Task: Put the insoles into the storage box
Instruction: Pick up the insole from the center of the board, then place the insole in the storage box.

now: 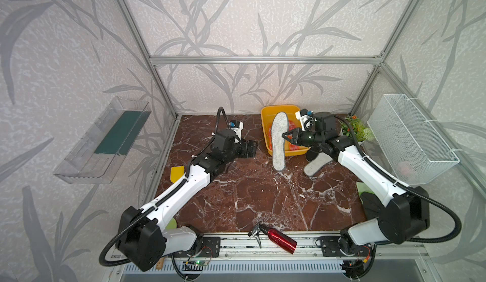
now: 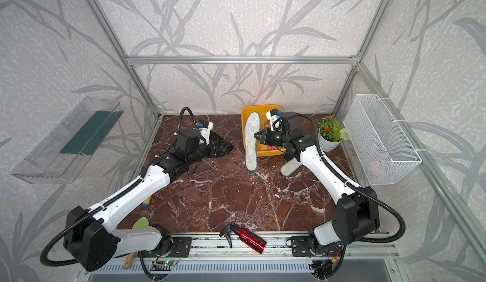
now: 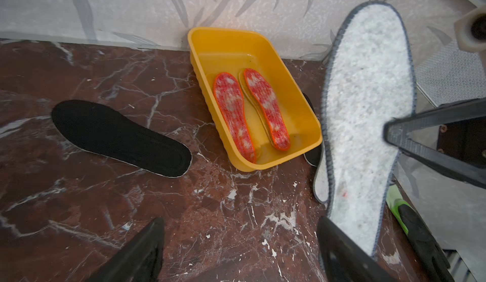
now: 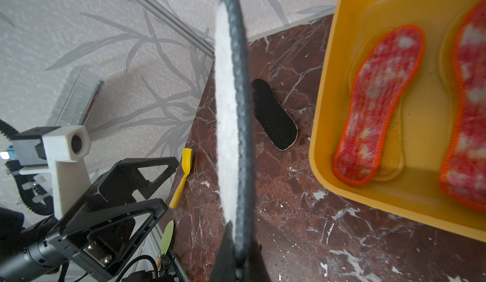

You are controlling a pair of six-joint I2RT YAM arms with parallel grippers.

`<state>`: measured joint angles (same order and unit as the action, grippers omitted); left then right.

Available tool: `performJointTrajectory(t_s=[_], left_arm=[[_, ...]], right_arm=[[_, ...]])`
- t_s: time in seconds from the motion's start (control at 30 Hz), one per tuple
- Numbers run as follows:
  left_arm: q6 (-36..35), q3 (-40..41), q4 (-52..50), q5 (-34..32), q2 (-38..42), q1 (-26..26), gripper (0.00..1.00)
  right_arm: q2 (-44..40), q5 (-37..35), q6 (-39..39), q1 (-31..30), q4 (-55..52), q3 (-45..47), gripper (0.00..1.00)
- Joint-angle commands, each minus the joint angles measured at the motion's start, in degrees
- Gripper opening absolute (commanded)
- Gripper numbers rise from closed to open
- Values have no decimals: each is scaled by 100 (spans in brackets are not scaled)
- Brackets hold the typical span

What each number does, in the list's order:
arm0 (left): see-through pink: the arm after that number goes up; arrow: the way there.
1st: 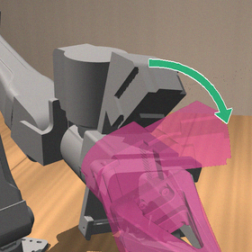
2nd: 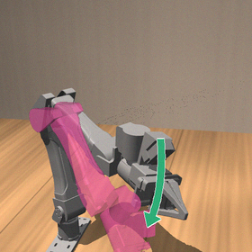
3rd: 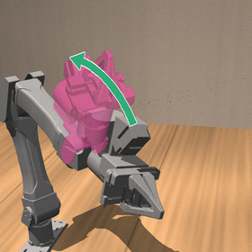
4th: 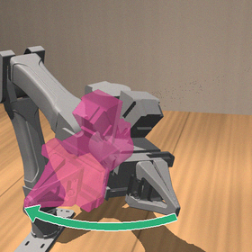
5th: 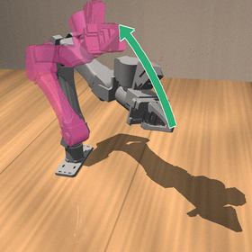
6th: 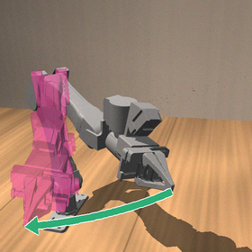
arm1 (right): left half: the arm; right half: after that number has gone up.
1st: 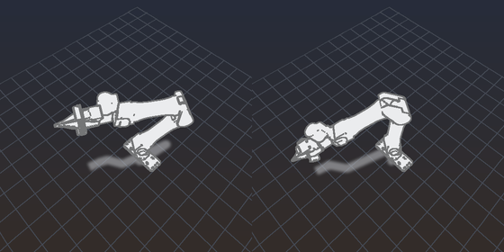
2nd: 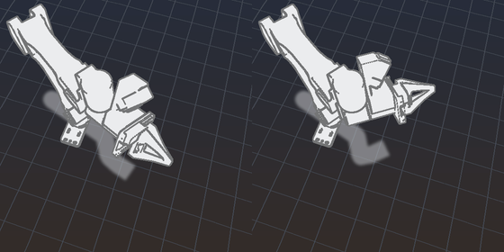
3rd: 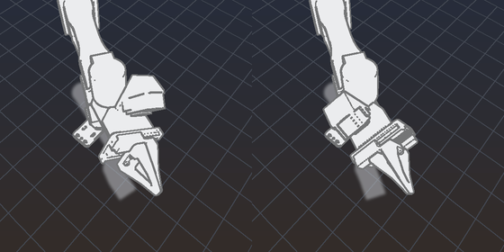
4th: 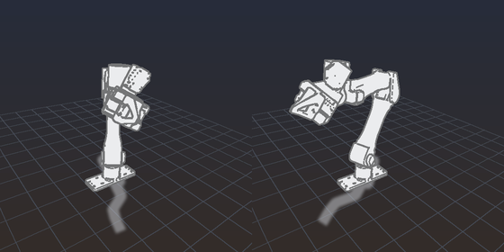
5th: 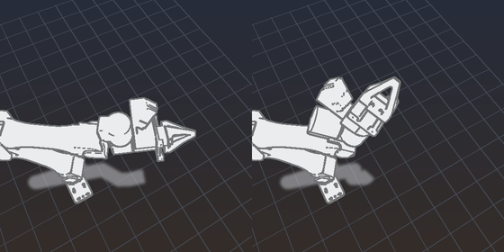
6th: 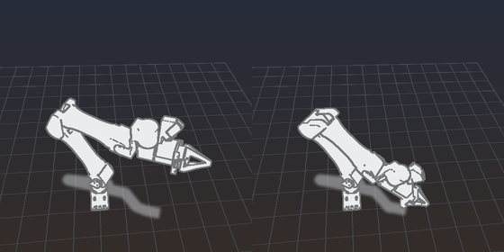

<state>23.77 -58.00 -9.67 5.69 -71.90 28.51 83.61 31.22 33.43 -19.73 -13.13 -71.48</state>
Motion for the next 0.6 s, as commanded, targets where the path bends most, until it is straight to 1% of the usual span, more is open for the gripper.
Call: performJointTrajectory(t_s=[0.0, 0.1, 0.17, 0.27, 0.37, 0.47, 0.57], left_arm=[[301, 155, -103, -648, 227, -131, 91], [459, 216, -209, -714, 329, -269, 94], [492, 253, -258, -780, 365, -314, 99], [497, 279, -284, -734, 418, -354, 99], [470, 328, -241, -597, 434, -371, 99], [447, 318, -256, -553, 376, -375, 99], [385, 261, -322, -439, 352, -386, 99]], right_arm=[[-163, -99, -23, 285, 65, -28, 0], [21, -56, -134, 624, -129, -318, 0], [215, -70, -225, 788, -218, -568, 0], [661, -79, -346, 941, -351, -1038, 0], [1314, -44, -533, 953, -616, -1780, 0], [2065, 140, -471, 928, -693, -2468, 0], [2667, 84, -556, 850, -863, -3009, 0]])
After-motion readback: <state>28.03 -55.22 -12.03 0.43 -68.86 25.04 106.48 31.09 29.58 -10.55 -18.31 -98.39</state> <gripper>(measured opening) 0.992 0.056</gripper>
